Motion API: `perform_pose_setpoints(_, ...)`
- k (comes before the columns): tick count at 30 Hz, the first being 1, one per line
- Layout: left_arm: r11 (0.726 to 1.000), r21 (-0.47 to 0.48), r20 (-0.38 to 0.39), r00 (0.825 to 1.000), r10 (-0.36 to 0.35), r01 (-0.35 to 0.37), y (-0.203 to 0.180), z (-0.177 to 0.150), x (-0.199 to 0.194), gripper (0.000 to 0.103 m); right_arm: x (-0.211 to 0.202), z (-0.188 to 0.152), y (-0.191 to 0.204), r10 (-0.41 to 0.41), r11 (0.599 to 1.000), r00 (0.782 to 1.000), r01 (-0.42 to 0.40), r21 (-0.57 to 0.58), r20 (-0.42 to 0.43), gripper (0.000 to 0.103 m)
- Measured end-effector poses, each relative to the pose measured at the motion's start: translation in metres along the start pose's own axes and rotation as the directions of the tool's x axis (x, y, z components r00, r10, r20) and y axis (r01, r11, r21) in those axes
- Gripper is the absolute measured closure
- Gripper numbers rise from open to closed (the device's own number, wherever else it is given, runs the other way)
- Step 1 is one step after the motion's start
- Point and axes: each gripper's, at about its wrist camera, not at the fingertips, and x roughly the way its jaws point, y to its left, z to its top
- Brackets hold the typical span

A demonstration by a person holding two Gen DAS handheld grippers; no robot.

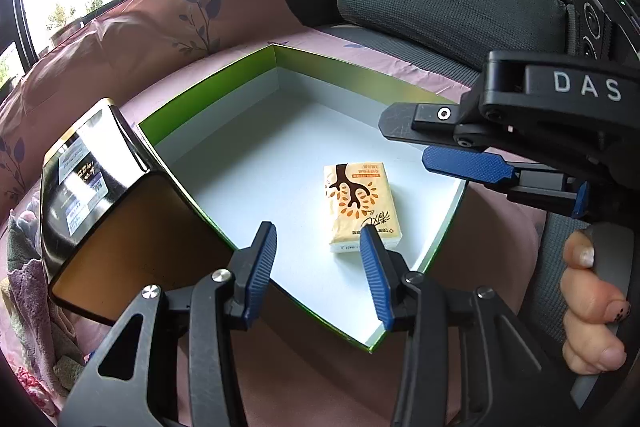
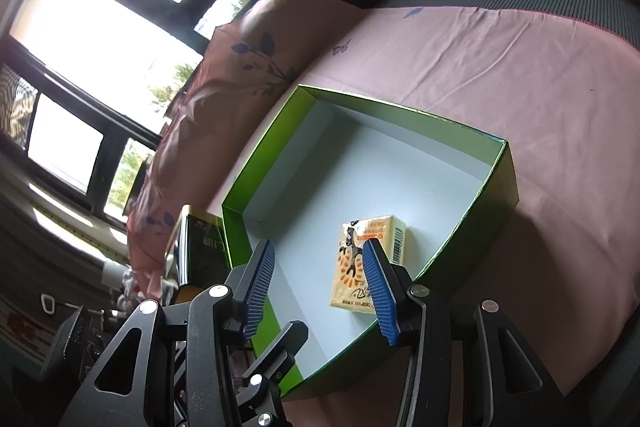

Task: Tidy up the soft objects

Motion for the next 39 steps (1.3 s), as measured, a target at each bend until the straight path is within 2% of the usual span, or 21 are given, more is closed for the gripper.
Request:
perform_pose_setpoints(7,1.0,-0.003,0.002,1.0,0.002,-0.002,0.005,-0.002,-0.006,0.061,0.001,-0.001,0.004,-0.022,1.0,1.0,0.022,-0.009,-0.009,0.054)
perform_pose_setpoints(11,0.999,-0.035,0.023,1.0,-0.006,0.006,0.006,-0.003,-0.015,0.062,0.003,-0.002,0.007,-0.05,0.999,0.999,0.05,-0.018,-0.005,0.054)
perform_pose_setpoints(14,0.995,-0.072,0.032,0.997,-0.07,0.072,0.008,-0.006,-0.027,0.062,0.003,-0.004,0.007,-0.051,0.999,0.999,0.051,-0.015,-0.005,0.054)
perform_pose_setpoints(16,0.993,-0.077,0.05,0.995,-0.084,0.087,0.007,-0.009,-0.039,0.062,0.001,-0.004,0.009,-0.048,0.999,0.999,0.048,-0.021,-0.001,0.054)
perform_pose_setpoints(19,0.994,-0.084,0.084,0.994,-0.063,0.07,0.007,-0.015,-0.061,0.062,-0.003,-0.006,0.016,-0.041,0.998,0.999,0.042,-0.044,0.017,0.054)
perform_pose_setpoints(23,0.986,-0.141,0.122,0.99,-0.074,0.091,0.019,-0.028,-0.092,0.059,-0.004,-0.012,0.031,-0.008,0.997,1.0,0.009,-0.082,0.013,0.054)
perform_pose_setpoints(28,0.975,-0.22,0.176,0.984,0.022,0.018,0.045,-0.051,-0.13,0.044,0.006,-0.027,0.06,-0.016,0.985,1.0,0.012,-0.172,-0.019,0.054)
perform_pose_setpoints(30,0.962,-0.273,0.192,0.979,0.066,-0.011,0.062,-0.061,-0.143,0.038,0.01,-0.035,0.074,-0.009,0.978,0.999,0.001,-0.211,-0.035,0.054)
perform_pose_setpoints(32,0.943,-0.33,0.202,0.972,0.118,-0.045,0.081,-0.073,-0.155,0.029,0.015,-0.044,0.087,0.014,0.969,0.998,-0.027,-0.247,-0.057,0.043)
perform_pose_setpoints(33,0.931,-0.36,0.205,0.968,0.146,-0.064,0.09,-0.079,-0.161,0.027,0.017,-0.049,0.094,0.026,0.962,0.997,-0.043,-0.268,-0.068,0.043)
perform_pose_setpoints(35,0.899,-0.426,0.198,0.959,0.203,-0.103,0.111,-0.094,-0.17,0.022,0.021,-0.06,0.108,0.042,0.949,0.995,-0.069,-0.309,-0.093,0.043)
perform_pose_setpoints(39,0.827,-0.544,0.162,0.949,0.27,-0.143,0.151,-0.126,-0.178,0.021,0.034,-0.084,0.133,0.05,0.919,0.986,-0.107,-0.38,-0.157,0.043)
